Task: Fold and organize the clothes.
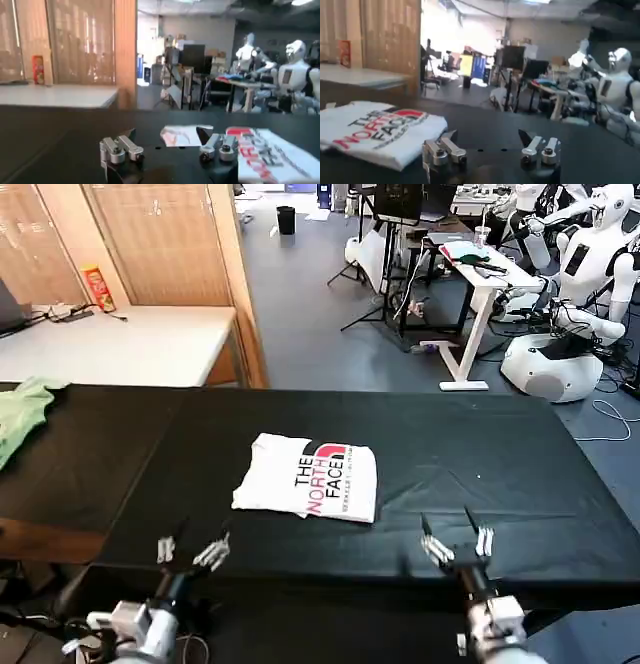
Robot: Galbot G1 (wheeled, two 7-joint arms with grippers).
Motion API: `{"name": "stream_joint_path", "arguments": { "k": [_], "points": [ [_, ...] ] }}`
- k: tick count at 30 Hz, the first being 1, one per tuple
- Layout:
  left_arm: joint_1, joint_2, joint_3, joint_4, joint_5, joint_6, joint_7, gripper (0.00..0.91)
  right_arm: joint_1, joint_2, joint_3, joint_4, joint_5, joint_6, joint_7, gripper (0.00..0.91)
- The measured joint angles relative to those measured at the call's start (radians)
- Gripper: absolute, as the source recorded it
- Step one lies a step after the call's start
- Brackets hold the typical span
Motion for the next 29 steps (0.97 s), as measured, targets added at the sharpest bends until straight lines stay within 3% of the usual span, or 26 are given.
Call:
{"name": "stream_joint_path", "arguments": {
  "k": [8, 13, 29],
  "points": [
    [0.16, 0.031, -0.07, -0.067, -0.047, 0.076, -0.004, 0.878, -0.258, 0.021, 0.075, 0.169, 0.082, -0.098, 0.074, 0.878],
    [0.223, 0.057, -0.129, -0.102, -0.101, 0.125, 0.0, 0.878, -0.36, 0.036, 0.096, 0.254, 0.093, -0.143, 0.101, 0.878],
    [0.241, 0.056, -0.169, -0.121, -0.117, 0.142, 0.001, 0.878, -0.41, 0.038, 0.098, 0.295, 0.092, -0.151, 0.1, 0.878]
  ]
}}
